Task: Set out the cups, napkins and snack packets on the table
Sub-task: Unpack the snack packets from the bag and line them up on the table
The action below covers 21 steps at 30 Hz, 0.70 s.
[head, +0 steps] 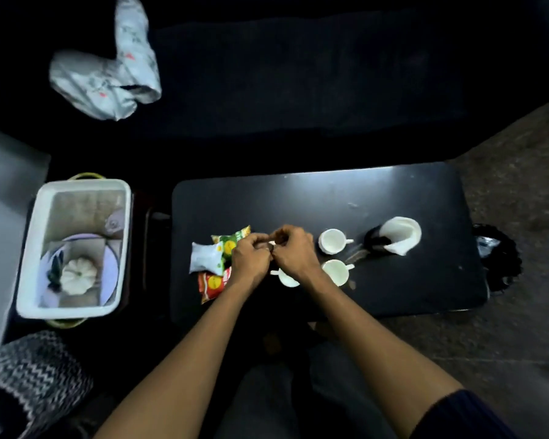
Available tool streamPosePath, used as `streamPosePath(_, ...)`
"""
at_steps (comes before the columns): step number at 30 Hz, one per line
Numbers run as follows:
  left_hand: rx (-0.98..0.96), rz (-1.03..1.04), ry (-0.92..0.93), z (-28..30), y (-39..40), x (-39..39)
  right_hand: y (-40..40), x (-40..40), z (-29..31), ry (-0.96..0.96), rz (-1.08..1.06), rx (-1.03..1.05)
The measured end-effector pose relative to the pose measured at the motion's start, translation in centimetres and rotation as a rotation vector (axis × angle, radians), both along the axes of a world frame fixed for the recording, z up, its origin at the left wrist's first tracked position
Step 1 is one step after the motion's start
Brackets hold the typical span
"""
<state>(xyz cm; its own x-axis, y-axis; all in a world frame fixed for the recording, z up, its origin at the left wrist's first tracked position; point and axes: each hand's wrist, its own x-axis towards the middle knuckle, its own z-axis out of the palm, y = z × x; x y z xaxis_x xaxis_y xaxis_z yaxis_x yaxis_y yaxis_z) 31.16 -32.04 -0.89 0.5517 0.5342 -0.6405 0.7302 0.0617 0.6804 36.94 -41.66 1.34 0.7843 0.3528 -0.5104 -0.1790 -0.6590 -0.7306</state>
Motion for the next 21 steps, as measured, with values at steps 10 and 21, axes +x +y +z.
streamPosePath(10, 0.042, 0.223, 0.26, -6.0, 6.1, -7.6, 7.8, -2.4, -7.4, 0.081, 0.363, -0.239)
streamPosePath(21, 0.061, 0.103, 0.31, -9.0, 9.5, -8.3, 13.8, -1.3, -10.9, -0.041, 0.786, -0.277)
